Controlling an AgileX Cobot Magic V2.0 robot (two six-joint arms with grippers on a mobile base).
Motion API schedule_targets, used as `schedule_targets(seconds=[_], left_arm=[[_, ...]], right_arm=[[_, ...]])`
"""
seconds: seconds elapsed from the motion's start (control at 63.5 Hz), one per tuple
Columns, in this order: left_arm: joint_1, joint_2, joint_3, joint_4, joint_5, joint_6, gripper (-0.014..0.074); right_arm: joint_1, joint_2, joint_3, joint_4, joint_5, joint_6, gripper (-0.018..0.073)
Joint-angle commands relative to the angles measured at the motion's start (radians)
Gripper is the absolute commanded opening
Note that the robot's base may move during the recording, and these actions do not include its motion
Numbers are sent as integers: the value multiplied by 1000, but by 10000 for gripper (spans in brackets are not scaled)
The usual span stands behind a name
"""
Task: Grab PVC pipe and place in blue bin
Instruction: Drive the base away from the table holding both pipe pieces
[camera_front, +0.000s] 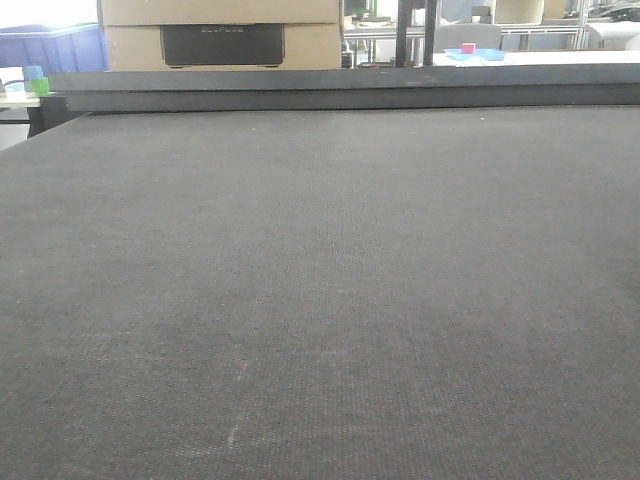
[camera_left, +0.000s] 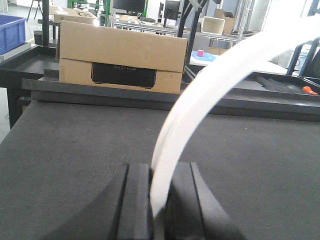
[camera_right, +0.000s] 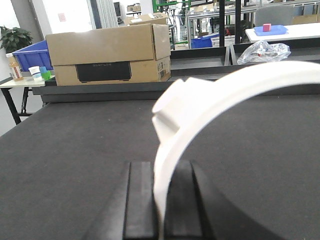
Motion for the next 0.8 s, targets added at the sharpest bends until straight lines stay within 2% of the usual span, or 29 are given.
schedule_targets(seconds=[0.0,0.079,0.189,0.284,0.788], left_arm=[[-6,-7,1,1,-21,-7,-111],[-6,-7,1,1,-21,-7,-111],[-6,-7,1,1,-21,-7,-111],[-6,-7,1,1,-23,-7,-111],[-6,-7,1,1,-23,-7,-111]], right_arm=[[2,-6,1,-8,-31,-9,-169],[2,-6,1,-11,-39,-9,-169],[2,-6,1,-108,-53,-9,-169],[2,-6,1,-151,-62,-9,-169],[2,-6,1,-184,-71,-9,-169]])
